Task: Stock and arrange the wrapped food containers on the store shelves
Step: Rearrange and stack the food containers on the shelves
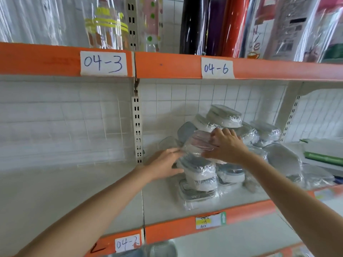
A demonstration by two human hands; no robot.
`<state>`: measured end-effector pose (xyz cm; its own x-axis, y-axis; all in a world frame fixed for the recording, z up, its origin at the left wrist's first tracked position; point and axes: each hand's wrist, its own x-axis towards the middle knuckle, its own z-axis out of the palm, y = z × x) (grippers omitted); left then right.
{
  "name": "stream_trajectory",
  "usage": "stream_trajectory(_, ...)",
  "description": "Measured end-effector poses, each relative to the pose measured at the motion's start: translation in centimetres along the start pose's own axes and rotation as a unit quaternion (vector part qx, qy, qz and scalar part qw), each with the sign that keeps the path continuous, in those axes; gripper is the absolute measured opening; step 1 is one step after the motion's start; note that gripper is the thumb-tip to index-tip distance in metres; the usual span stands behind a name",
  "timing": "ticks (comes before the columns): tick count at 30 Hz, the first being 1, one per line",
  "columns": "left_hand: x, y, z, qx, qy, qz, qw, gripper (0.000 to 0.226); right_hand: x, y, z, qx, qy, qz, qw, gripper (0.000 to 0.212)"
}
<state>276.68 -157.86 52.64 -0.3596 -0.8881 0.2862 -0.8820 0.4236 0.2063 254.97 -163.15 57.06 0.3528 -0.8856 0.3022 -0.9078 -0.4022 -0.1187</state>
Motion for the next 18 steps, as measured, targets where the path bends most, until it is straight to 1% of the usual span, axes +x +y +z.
stream_trajectory(3, 1.9, 0.2, 1.2, 0.021, -0.032, 0.046, 0.998, 0.076, -1.4, 1.0, -1.4, 0.035, 0.025, 0.017, 0.999, 0.081)
stream_trajectory(6, 3.3, 0.0, 2.6, 0.072, -0.075, 0.091, 0.99, 0.087, -3.0, 1.7, -2.0, 0.018, 0.048, 0.035, 0.998, 0.079)
stream_trajectory(7, 3.6, -0.2, 3.0, 0.098, -0.078, 0.107, 0.986, 0.09, -3.4, 1.9, -2.1, 0.012, 0.054, 0.044, 0.998, 0.078)
stream_trajectory(9, 4.2, -0.5, 3.7, 0.14, -0.063, 0.136, 0.979, 0.088, -4.1, 2.3, -2.5, 0.002, 0.063, 0.061, 0.996, 0.078)
stream_trajectory(12, 4.2, -0.8, 3.8, 0.151, -0.037, 0.162, 0.975, 0.084, -4.3, 2.1, -3.1, -0.01, 0.076, 0.076, 0.994, 0.081)
stream_trajectory(15, 2.8, -1.4, 2.8, 0.122, -0.001, 0.167, 0.978, 0.082, -3.4, 0.8, -3.4, -0.009, 0.102, 0.061, 0.993, 0.083)
stream_trajectory(18, 0.1, -3.1, 1.2, 0.12, 0.022, 0.147, 0.982, 0.079, -1.6, -1.6, -2.8, 0.005, 0.1, 0.035, 0.994, 0.086)
